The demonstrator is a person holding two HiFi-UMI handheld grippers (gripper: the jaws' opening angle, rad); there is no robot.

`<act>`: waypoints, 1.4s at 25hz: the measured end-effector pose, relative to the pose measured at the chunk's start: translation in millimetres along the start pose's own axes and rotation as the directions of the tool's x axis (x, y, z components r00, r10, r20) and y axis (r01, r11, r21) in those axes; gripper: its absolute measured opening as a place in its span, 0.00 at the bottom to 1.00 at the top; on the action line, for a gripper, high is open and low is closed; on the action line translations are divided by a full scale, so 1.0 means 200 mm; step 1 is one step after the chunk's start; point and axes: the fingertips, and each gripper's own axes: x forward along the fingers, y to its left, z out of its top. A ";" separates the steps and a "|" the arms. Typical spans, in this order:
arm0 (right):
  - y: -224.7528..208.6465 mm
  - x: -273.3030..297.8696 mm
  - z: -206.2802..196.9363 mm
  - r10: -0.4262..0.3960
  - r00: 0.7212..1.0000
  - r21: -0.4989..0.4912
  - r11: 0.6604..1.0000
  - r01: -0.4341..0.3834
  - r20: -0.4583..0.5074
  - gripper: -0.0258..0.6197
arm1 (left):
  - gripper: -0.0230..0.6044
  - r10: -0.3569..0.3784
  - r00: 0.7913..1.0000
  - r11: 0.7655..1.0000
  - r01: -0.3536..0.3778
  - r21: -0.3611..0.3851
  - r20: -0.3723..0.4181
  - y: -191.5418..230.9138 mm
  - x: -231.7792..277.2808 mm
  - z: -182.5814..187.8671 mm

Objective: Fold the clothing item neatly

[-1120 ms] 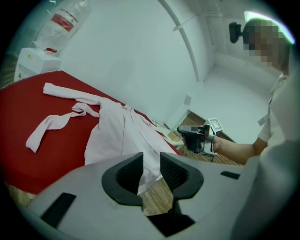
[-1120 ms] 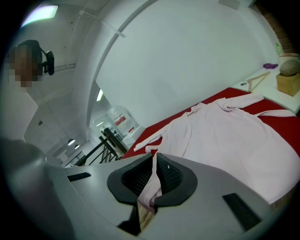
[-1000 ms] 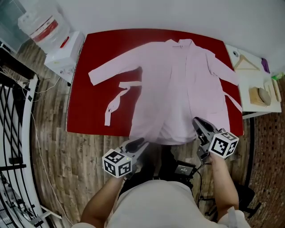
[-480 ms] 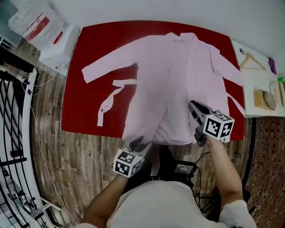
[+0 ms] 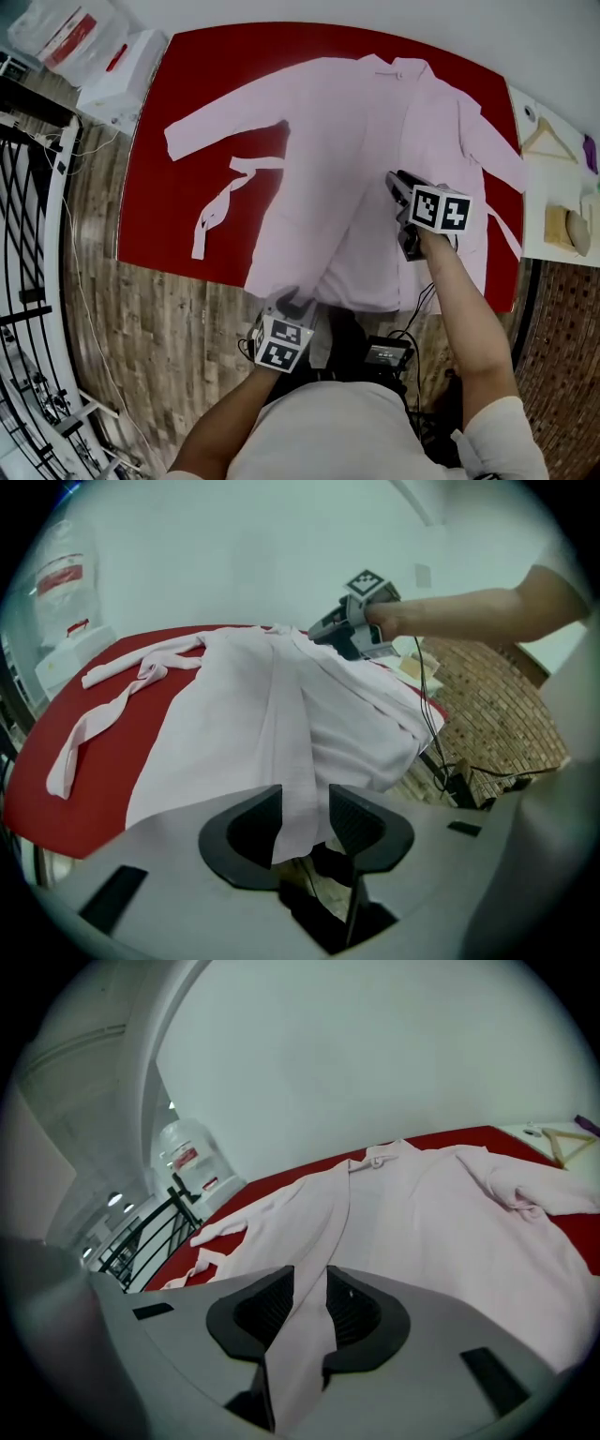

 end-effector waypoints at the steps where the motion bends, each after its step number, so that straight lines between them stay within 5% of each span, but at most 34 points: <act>1: -0.01 0.05 0.01 -0.003 1.000 0.008 1.000 0.003 -0.011 0.18 | 0.29 0.009 1.000 1.000 -0.009 -0.005 -0.008 0.00 0.01 0.00; 5: -0.04 0.23 0.04 -0.014 0.998 0.043 0.999 0.017 -0.059 0.18 | 0.28 0.045 0.999 0.999 -0.045 -0.029 -0.029 0.02 0.02 -0.01; 12: -0.10 0.40 -0.02 -0.152 0.970 -0.006 0.988 0.153 -0.189 0.18 | 0.08 0.090 0.995 0.993 -0.093 -0.079 -0.048 0.09 0.02 -0.01; 18: -0.06 0.40 0.00 -0.130 0.976 -0.046 0.991 0.124 -0.176 0.08 | 0.06 0.073 0.997 0.993 -0.075 -0.091 -0.029 0.04 -0.02 0.03; 27: -0.06 0.25 0.10 -0.057 0.993 -0.031 0.998 0.055 -0.103 0.07 | 0.05 -0.025 0.999 0.998 0.026 -0.064 0.023 -0.16 -0.11 0.09; 35: -0.17 0.17 0.09 -0.057 0.994 0.013 0.998 0.058 -0.096 0.07 | 0.05 -0.201 0.979 0.978 0.203 -0.055 0.041 -0.44 -0.10 0.18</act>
